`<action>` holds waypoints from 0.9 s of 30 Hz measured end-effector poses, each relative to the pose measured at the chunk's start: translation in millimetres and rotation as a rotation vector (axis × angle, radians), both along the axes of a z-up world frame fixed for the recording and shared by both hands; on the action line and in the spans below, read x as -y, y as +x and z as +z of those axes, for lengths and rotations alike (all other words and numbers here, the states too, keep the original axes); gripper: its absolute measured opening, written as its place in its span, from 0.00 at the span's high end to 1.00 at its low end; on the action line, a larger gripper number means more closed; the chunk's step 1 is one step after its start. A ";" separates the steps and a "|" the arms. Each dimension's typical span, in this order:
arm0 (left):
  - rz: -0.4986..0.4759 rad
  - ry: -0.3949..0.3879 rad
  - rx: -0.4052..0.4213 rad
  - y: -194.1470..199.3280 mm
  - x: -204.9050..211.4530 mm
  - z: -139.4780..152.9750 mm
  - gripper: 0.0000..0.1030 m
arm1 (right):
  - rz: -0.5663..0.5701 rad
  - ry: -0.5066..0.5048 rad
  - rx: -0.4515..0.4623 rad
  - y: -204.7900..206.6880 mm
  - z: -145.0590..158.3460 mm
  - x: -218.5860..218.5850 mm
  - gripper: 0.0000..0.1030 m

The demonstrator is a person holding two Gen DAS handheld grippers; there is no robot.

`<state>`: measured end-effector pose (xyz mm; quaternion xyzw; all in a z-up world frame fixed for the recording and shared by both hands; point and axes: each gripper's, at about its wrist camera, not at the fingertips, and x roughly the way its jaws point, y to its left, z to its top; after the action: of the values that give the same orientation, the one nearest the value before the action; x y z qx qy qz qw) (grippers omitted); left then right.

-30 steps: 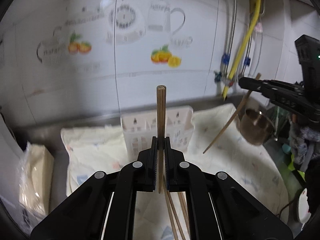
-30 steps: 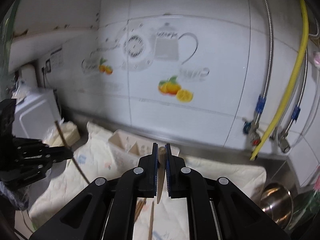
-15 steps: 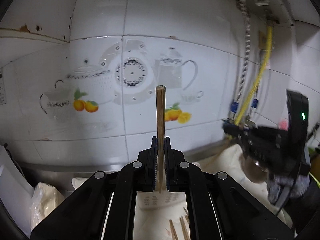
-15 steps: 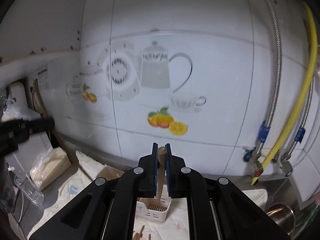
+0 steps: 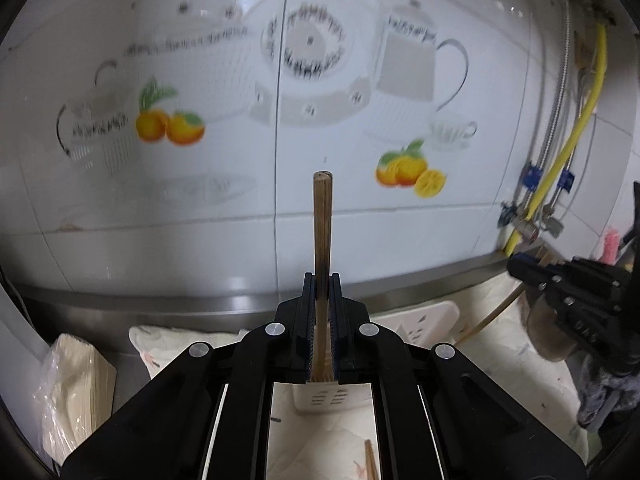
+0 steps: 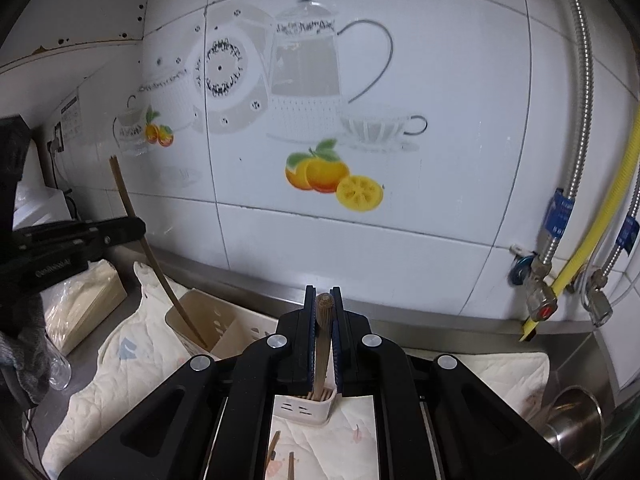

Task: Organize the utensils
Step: 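Open the left tool to drop its chopstick while the right tool releases its own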

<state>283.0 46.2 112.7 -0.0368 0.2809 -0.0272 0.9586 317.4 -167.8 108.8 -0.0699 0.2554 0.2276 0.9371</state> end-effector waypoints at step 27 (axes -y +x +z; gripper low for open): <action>0.021 0.025 0.043 -79.9 9.7 -3.6 0.35 | -0.001 0.055 0.088 -94.5 9.6 45.6 0.73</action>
<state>203.1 36.5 109.1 -0.0274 0.2604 -0.0143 0.9650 222.9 -213.4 118.4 -0.0537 0.2074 0.2306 0.9492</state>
